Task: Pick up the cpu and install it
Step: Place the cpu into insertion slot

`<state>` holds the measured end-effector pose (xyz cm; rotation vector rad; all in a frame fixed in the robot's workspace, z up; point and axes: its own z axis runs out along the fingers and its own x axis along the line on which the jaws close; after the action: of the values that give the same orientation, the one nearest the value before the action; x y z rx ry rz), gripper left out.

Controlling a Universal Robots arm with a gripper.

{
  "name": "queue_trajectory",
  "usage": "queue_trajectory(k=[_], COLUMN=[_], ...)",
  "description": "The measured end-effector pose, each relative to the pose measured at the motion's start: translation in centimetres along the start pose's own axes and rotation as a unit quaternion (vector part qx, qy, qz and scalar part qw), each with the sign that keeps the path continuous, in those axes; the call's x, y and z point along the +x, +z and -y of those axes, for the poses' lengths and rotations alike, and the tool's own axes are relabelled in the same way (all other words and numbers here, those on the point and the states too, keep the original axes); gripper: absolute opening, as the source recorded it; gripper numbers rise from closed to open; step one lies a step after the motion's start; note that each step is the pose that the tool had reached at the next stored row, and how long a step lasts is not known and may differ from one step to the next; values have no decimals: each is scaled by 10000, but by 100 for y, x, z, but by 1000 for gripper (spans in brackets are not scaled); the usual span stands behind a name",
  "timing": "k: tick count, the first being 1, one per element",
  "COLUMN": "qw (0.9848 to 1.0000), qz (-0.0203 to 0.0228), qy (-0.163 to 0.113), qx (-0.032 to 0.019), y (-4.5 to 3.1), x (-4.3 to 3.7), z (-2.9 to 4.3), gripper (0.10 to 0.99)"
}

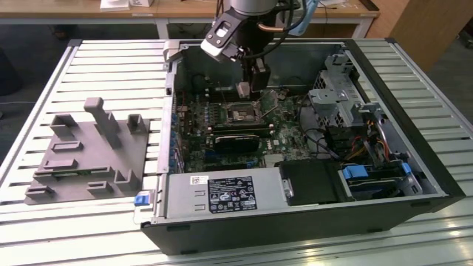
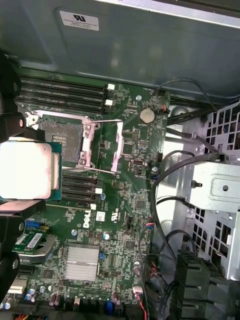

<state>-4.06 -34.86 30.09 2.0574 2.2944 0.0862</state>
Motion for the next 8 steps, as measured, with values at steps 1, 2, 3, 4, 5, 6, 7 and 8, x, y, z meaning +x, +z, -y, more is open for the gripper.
queue_trajectory(k=[1,2,3,4,5,6,7,8], qw=[10000,10000,10000,10000,10000,10000,10000,10000], qz=[0,0,0,1,0,1,3,6], qy=[2,2,3,5,6,8,12,19], qx=[0,0,0,0,0,0,1,1], y=[3,6,9,12,16,19,23,27], x=[1,1,1,2,3,5,8,13], z=[0,1,1,1,1,1,2,1], gripper=[541,541,541,541,541,541,541,541])
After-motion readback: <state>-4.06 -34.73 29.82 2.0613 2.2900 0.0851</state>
